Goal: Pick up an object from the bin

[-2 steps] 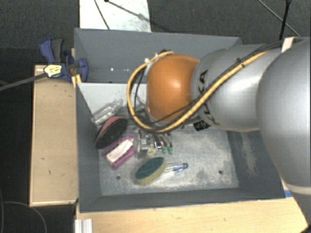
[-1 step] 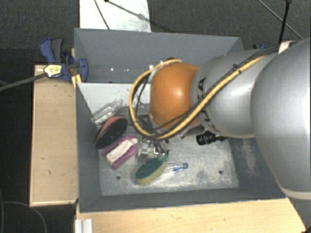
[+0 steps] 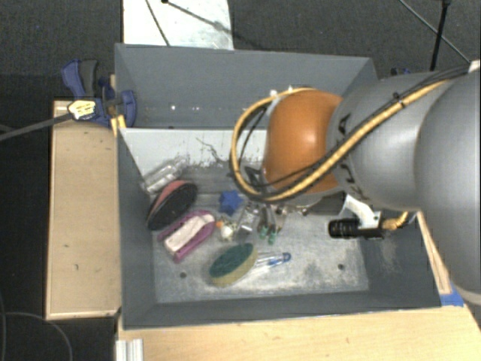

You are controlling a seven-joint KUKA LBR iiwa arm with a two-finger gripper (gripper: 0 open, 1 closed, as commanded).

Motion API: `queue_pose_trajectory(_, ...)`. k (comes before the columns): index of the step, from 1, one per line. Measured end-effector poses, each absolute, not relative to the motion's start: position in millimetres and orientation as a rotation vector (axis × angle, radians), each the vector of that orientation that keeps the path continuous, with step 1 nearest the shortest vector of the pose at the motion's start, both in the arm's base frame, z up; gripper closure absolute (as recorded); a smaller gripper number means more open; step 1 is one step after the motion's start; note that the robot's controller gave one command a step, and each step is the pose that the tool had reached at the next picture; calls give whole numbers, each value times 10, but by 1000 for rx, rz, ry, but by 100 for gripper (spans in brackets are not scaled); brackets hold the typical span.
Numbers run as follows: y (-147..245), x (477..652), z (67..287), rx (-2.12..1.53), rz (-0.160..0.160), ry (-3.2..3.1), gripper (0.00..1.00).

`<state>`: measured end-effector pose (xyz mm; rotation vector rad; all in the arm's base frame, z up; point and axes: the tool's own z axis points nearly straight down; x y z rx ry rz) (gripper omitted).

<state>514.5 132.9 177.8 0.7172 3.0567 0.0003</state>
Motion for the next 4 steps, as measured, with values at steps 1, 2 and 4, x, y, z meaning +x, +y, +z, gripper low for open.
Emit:
queue_pose_trajectory(1, 1336, 5144, 1774, 712, 0, 3058, 0)
queue_pose_trajectory(2, 1450, 4759, 896, 732, -5, 3062, 0)
queue_pose_trajectory(4, 1390, 5015, 2576, 863, 8, 3012, 100)
